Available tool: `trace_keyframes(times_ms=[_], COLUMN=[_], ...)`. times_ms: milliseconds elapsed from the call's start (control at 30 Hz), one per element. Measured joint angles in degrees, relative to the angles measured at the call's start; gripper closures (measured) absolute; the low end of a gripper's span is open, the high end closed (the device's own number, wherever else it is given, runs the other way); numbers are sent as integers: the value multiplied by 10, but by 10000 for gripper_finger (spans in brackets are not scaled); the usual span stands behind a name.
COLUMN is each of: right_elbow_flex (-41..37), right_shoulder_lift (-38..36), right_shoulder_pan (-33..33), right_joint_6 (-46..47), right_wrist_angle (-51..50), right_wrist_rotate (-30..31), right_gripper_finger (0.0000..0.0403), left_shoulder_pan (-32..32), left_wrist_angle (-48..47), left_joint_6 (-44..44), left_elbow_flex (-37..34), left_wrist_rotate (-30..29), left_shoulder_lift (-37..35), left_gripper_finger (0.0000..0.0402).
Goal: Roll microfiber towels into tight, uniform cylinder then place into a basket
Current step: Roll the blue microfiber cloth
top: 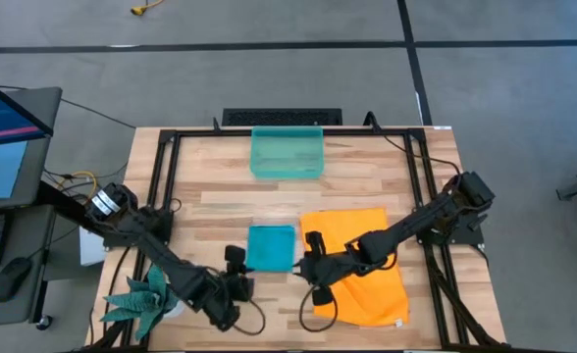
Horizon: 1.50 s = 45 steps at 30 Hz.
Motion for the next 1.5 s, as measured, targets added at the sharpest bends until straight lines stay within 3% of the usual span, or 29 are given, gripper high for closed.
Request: trace_keyframes(times_ms=[333, 400, 600, 900, 1233, 1500], right_elbow_flex=[2, -3, 1, 15, 15, 14], right_shoulder_lift=[19, 23, 101, 168, 191, 192], right_shoulder_pan=[-13, -17, -41, -68, -92, -92], right_joint_6=[5, 0, -33, -43, -5, -5], right_wrist_angle=[46, 23, 100, 128, 107, 106], right_wrist_rotate=[-2, -4, -30, -70, -118, -119], right_gripper_finger=[301, 301, 301, 301, 301, 301], left_shoulder_pan=[25, 38, 61, 70, 80, 81], left_wrist_angle=[74, 106, 205, 213, 234, 236], left_joint_6=[-16, -13, 23, 16, 6, 6], left_elbow_flex=[-83, -98, -134, -159, -188, -188], left_wrist_rotate=[-57, -52, -6, 23, 44, 46], left_shoulder_lift=[0, 0, 1, 0, 0, 0], left_gripper_finger=[279, 279, 279, 279, 279, 279])
